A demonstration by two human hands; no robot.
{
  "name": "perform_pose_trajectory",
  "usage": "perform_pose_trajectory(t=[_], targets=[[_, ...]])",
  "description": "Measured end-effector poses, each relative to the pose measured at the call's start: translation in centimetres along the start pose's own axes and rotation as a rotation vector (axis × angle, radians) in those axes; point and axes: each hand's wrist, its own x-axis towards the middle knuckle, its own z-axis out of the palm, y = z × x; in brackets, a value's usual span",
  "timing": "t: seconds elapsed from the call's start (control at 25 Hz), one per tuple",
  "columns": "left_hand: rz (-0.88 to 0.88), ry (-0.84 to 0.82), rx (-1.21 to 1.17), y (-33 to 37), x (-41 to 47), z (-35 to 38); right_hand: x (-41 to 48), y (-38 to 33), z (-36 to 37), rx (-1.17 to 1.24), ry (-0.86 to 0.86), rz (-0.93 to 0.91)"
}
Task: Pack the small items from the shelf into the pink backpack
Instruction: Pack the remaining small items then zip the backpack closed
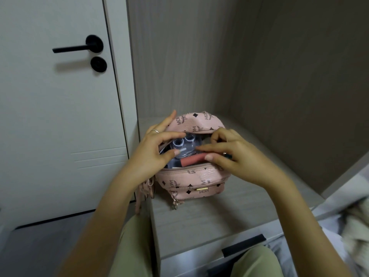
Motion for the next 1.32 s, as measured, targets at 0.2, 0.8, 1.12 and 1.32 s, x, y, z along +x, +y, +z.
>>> perform_pose_trajectory(t=[0.2, 0.8, 1.12, 1.32], targets=[[-0.005, -0.006, -0.017, -0.1, 0.0, 0.1, -0.6, 0.1, -0.5, 0.486, 0.065, 0.039], [-0.02, 0.003, 0.013, 0.9, -0.2, 0.9, 1.5, -0.3, 2.9, 0.355, 0.426, -0.003], [-0.002, -0.203, 0.075, 1.8, -1.0, 1.3, 1.7, 0.0, 3.1, 0.017, 0.528, 0.073], [0.036, -0.127, 0.193, 2.1, -1.6, 1.8, 0.9, 0.1, 3.6, 0.226, 0.637, 0.26]])
